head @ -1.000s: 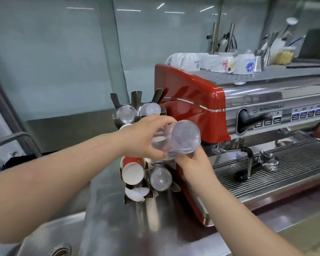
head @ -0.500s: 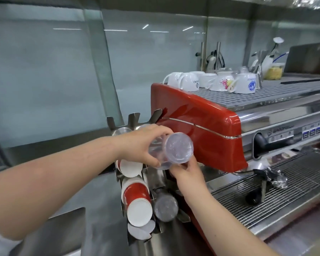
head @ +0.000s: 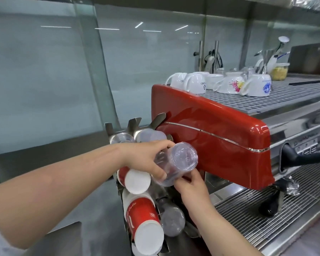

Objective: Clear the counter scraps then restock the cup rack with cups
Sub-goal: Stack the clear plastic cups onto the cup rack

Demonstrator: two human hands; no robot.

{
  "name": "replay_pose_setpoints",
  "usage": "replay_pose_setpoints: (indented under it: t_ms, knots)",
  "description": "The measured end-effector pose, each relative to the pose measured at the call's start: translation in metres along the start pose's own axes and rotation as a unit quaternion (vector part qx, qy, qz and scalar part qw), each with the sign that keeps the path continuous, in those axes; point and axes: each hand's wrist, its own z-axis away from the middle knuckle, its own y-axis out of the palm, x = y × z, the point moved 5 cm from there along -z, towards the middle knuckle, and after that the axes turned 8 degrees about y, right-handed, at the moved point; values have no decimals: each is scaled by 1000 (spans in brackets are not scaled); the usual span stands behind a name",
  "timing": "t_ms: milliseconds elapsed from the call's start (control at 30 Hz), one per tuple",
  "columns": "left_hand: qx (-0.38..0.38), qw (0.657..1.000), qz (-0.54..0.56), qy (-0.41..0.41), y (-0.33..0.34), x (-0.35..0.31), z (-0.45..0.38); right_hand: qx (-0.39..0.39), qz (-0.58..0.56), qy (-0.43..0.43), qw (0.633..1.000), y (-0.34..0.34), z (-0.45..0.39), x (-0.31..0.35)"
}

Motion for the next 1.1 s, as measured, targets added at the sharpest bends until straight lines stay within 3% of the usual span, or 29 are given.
replay_pose_setpoints:
  t_ms: [600, 1100]
  knots:
    - [-27, 999, -7, 46, -3, 46, -12, -16, 17, -17, 1000, 34, -27, -6]
    - [-1, 983, -177, 54, -8, 38, -20, -9, 105, -8, 994, 41, -29, -1]
